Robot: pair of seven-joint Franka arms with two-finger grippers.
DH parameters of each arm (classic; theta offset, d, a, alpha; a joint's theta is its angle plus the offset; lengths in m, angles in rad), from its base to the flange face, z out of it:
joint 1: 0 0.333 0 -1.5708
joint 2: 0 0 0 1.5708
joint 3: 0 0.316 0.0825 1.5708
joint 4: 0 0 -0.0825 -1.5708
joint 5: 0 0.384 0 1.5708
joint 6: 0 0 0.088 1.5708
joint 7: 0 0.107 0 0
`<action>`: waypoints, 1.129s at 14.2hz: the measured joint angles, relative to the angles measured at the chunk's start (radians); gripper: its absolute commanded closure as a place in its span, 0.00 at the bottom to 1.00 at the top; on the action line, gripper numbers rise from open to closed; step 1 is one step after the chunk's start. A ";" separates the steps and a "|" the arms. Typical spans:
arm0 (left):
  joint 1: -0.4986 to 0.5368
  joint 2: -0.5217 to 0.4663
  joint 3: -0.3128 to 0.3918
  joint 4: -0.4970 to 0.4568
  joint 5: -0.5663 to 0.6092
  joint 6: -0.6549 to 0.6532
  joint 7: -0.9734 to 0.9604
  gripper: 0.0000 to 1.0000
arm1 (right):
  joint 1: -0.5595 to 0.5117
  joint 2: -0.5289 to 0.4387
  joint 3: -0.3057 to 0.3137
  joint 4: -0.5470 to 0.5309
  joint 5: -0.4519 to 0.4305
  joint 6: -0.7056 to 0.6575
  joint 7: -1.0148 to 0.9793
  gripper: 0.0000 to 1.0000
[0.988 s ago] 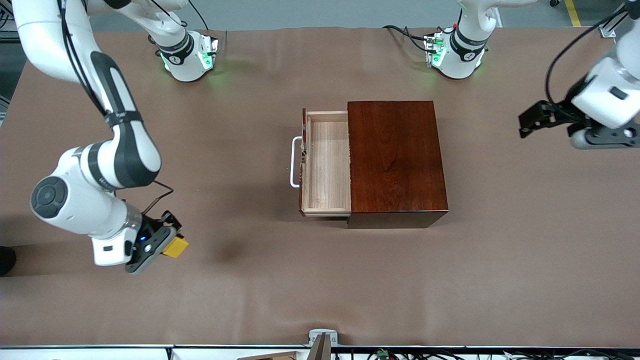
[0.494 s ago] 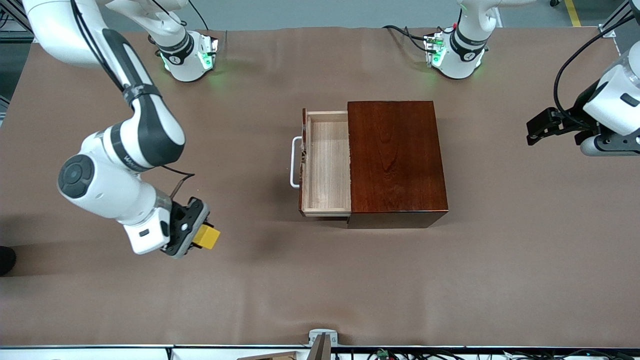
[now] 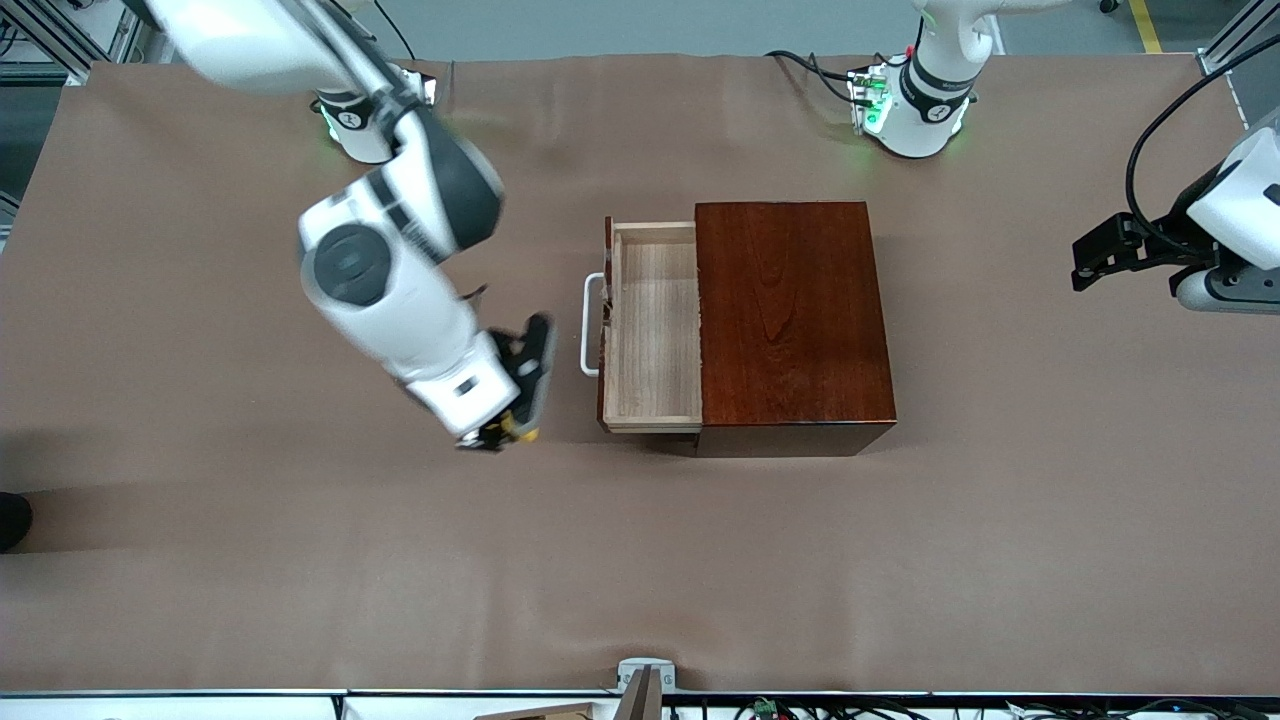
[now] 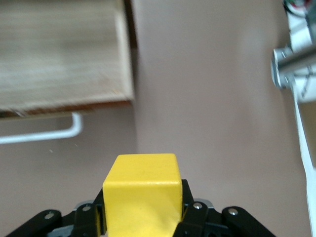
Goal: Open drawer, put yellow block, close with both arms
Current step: 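Carry the yellow cube with the right gripper over the open drawer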
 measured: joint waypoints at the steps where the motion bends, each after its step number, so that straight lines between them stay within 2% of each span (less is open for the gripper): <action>1: 0.000 0.000 0.000 0.000 0.000 0.000 0.000 0.00 | 0.023 0.000 0.000 0.002 -0.003 -0.010 -0.001 1.00; 8: -0.001 0.000 -0.007 -0.001 0.000 0.000 0.000 0.00 | 0.194 0.022 -0.003 0.003 -0.040 -0.081 0.000 1.00; 16: -0.001 0.003 -0.008 -0.007 0.000 0.000 -0.001 0.00 | 0.235 0.074 -0.003 0.003 -0.041 -0.077 0.029 1.00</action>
